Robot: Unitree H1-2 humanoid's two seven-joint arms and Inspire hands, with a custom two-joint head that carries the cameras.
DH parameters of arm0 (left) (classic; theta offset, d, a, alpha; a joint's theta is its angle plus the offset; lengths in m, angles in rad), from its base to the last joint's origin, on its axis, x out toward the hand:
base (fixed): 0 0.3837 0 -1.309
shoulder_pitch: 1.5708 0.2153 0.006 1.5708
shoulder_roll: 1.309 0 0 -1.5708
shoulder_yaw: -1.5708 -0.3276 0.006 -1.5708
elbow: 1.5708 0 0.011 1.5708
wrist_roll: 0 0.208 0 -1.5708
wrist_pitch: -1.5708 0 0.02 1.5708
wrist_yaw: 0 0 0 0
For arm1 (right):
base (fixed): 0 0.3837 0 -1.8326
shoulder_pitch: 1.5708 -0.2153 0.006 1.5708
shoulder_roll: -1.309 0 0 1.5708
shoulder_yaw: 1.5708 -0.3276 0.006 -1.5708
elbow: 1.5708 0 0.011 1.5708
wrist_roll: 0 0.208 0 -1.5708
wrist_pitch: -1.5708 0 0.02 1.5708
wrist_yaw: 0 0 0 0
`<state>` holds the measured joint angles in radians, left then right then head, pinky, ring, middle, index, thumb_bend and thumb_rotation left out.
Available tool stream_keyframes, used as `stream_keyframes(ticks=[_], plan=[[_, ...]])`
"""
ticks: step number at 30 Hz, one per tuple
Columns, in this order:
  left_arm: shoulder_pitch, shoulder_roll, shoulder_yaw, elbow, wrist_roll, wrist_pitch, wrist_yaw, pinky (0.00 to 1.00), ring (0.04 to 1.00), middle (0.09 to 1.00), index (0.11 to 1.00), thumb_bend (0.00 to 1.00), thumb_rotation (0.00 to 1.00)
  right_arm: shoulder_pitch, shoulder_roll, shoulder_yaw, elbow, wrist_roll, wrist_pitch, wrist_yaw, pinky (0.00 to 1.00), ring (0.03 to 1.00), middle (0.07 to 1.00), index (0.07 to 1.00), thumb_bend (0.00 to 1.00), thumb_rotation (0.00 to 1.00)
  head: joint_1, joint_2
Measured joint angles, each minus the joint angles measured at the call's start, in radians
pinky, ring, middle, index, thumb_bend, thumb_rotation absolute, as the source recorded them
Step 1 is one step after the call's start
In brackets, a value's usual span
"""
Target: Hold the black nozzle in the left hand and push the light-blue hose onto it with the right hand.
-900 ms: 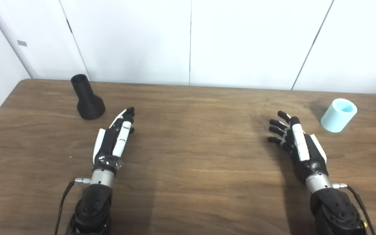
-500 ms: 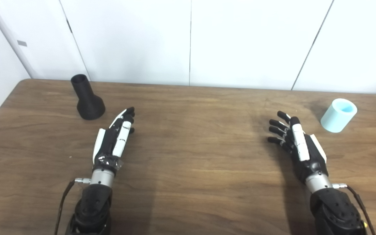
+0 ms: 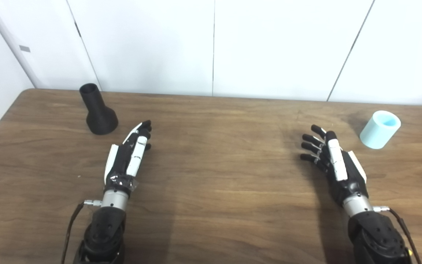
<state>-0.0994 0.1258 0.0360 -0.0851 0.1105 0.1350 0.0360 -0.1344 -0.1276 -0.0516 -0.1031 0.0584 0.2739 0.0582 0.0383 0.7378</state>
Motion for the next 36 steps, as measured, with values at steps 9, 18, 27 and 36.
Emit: stream_keyframes(ticks=[9,18,27,36], plan=[[0.000,-0.011,0.000,0.014,-0.018,-0.022,-0.001,0.85,0.902,0.905,0.896,0.40,0.83,-0.001,-0.001,-0.004,0.011,0.014,-0.010,0.001,0.69,0.800,0.820,0.891,0.46,1.00,0.086,-0.069],[0.001,-0.014,-0.016,0.018,0.016,-0.024,0.004,0.85,0.895,0.922,0.900,0.35,0.86,0.000,-0.017,-0.011,0.069,0.053,-0.084,0.032,0.70,0.825,0.840,0.901,0.44,1.00,0.147,-0.141],[-0.001,-0.030,-0.025,0.050,0.024,-0.046,0.029,0.85,0.909,0.917,0.910,0.33,0.85,0.001,-0.033,-0.011,0.113,0.073,-0.143,0.052,0.73,0.848,0.854,0.923,0.42,1.00,0.236,-0.227],[-0.002,-0.038,-0.040,0.086,0.022,-0.099,0.038,0.90,0.933,0.932,0.933,0.33,0.87,-0.001,-0.035,-0.026,0.146,0.113,-0.176,0.065,0.77,0.855,0.863,0.945,0.36,1.00,0.281,-0.330]])
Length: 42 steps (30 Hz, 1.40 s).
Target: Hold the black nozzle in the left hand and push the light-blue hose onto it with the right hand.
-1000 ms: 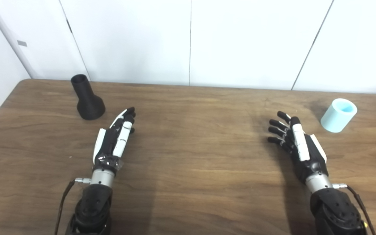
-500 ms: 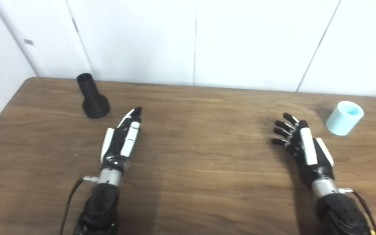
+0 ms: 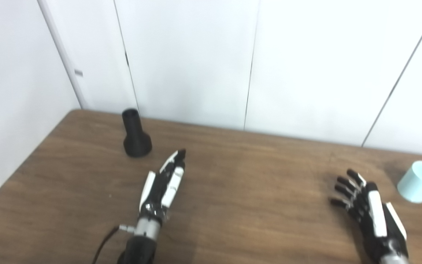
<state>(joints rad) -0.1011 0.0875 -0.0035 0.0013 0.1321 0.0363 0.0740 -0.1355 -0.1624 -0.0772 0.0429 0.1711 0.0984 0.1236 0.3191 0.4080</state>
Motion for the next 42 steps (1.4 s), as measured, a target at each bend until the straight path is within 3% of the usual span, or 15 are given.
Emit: stream_keyframes(ticks=[6,17,24,28,33,36,38,42], plan=[[0.000,-0.013,-0.001,0.005,0.003,-0.002,0.005,0.88,0.933,0.921,0.921,0.32,0.87,-0.002,0.004,-0.004,0.000,0.008,0.007,-0.003,0.76,0.842,0.849,0.938,0.32,1.00,0.009,-0.044],[-0.006,-0.019,-0.005,0.021,0.034,-0.016,0.035,0.84,0.910,0.907,0.887,0.35,0.88,0.001,0.000,-0.001,0.010,0.016,-0.022,0.010,0.74,0.851,0.858,0.948,0.34,1.00,0.008,-0.041],[-0.011,-0.017,-0.005,0.027,0.041,-0.018,0.038,0.84,0.909,0.911,0.892,0.34,0.79,0.002,0.001,-0.002,0.008,0.019,-0.021,0.010,0.75,0.848,0.862,0.954,0.34,1.00,0.006,-0.035],[-0.011,-0.016,-0.009,0.026,0.041,-0.018,0.037,0.90,0.923,0.913,0.901,0.34,0.75,0.004,0.001,-0.001,0.000,0.017,-0.011,0.009,0.75,0.854,0.862,0.955,0.35,1.00,0.005,-0.031],[-0.009,-0.016,-0.019,0.021,0.082,-0.018,0.044,0.88,0.902,0.895,0.890,0.36,0.63,0.008,0.002,0.000,-0.018,0.017,0.013,0.006,0.75,0.851,0.866,0.958,0.35,1.00,0.005,-0.025],[0.003,-0.020,-0.022,0.003,0.108,-0.018,0.051,0.84,0.880,0.883,0.876,0.44,0.54,0.016,0.002,0.004,-0.037,0.011,0.022,-0.001,0.75,0.852,0.864,0.952,0.35,1.00,0.008,-0.017],[0.017,-0.028,-0.021,-0.028,0.122,-0.011,0.069,0.77,0.844,0.862,0.855,0.52,0.42,0.019,0.004,0.005,-0.044,0.010,0.027,-0.003,0.75,0.844,0.859,0.946,0.32,1.00,0.005,-0.009],[0.041,-0.058,-0.018,-0.099,0.173,0.051,0.094,0.72,0.801,0.834,0.842,0.60,0.25,0.023,0.004,0.006,-0.061,-0.005,0.042,-0.011,0.76,0.833,0.852,0.939,0.28,1.00,0.003,-0.003]])
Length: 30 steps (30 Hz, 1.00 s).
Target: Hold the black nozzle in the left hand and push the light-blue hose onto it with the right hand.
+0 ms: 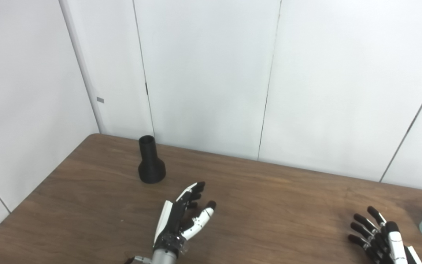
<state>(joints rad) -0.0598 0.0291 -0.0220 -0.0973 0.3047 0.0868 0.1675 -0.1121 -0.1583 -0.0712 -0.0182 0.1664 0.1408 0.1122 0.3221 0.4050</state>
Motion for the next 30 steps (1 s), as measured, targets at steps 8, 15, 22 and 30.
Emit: stream_keyframes(ticks=[8,15,22,30], plan=[[0.018,-0.001,0.018,-0.077,0.057,0.030,0.020,0.70,0.783,0.824,0.835,0.79,0.11,0.003,0.000,0.003,-0.009,-0.024,0.007,-0.001,0.75,0.831,0.851,0.936,0.28,1.00,0.009,0.003],[0.016,0.046,0.061,-0.214,0.142,0.099,0.017,0.72,0.773,0.808,0.821,0.89,0.17,0.003,0.000,0.006,-0.020,-0.037,0.019,-0.008,0.75,0.832,0.845,0.932,0.27,1.00,0.009,0.002],[0.003,0.091,0.156,-0.238,0.185,0.149,0.025,0.77,0.795,0.816,0.846,0.93,0.15,0.002,0.003,0.007,-0.016,-0.038,0.015,-0.012,0.74,0.840,0.856,0.944,0.26,1.00,0.006,-0.003],[-0.013,0.155,0.246,-0.208,0.177,0.122,0.065,0.74,0.774,0.805,0.842,0.94,0.12,0.001,0.003,0.012,-0.016,-0.055,0.013,-0.015,0.71,0.824,0.850,0.942,0.25,1.00,0.008,-0.005]])
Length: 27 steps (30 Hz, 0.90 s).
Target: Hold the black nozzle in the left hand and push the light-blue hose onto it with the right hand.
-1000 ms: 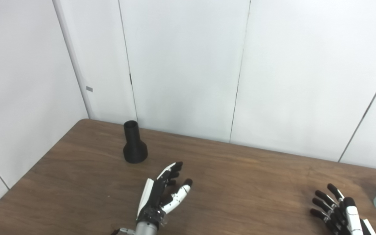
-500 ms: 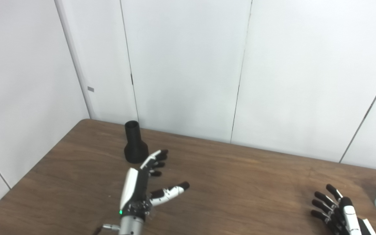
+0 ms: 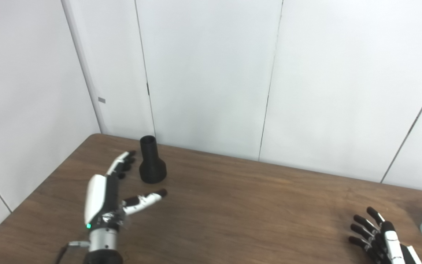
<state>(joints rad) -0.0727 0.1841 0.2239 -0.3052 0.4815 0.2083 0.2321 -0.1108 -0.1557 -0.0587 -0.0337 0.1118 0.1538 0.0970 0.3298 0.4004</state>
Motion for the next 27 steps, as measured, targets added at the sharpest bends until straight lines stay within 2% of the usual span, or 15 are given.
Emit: stream_keyframes(ticks=[3,6,9,12,17,22,27], plan=[[-0.013,0.023,0.020,0.031,-0.004,-0.036,0.026,0.72,0.761,0.802,0.845,0.94,0.12,0.000,0.000,0.000,0.000,-0.004,0.000,-0.003,0.70,0.820,0.843,0.939,0.25,1.00,0.005,-0.002],[-0.024,0.038,0.034,0.049,-0.003,-0.061,0.036,0.76,0.774,0.805,0.850,0.96,0.16,0.000,0.000,0.000,0.000,-0.004,0.000,-0.003,0.70,0.815,0.843,0.940,0.25,1.00,0.006,-0.003],[-0.034,0.058,0.036,0.054,0.018,-0.044,0.035,0.79,0.814,0.831,0.880,0.97,0.17,0.000,0.000,0.000,0.000,-0.004,-0.001,-0.003,0.70,0.814,0.841,0.941,0.25,1.00,0.008,-0.003],[-0.054,0.082,0.031,0.057,0.042,0.018,0.008,0.80,0.887,0.892,0.928,0.99,0.18,0.000,-0.001,0.000,0.001,-0.003,-0.002,-0.002,0.71,0.822,0.845,0.944,0.25,1.00,0.006,-0.002],[-0.085,0.121,-0.015,0.107,0.072,0.094,-0.047,0.79,0.945,0.951,0.929,0.99,0.20,0.000,-0.001,-0.001,-0.001,-0.003,0.000,-0.002,0.69,0.815,0.831,0.936,0.25,1.00,0.006,0.003],[-0.113,0.174,-0.083,0.171,0.116,0.137,-0.105,0.96,0.977,0.958,0.925,1.00,0.26,0.000,-0.001,-0.002,-0.004,-0.002,0.007,-0.002,0.69,0.806,0.817,0.930,0.25,1.00,0.006,0.006],[-0.162,0.230,-0.129,0.261,0.162,0.139,-0.121,1.00,0.995,0.969,0.943,1.00,0.26,0.000,-0.006,0.002,-0.005,-0.008,0.007,-0.001,0.70,0.823,0.839,0.953,0.24,1.00,0.008,0.008]])
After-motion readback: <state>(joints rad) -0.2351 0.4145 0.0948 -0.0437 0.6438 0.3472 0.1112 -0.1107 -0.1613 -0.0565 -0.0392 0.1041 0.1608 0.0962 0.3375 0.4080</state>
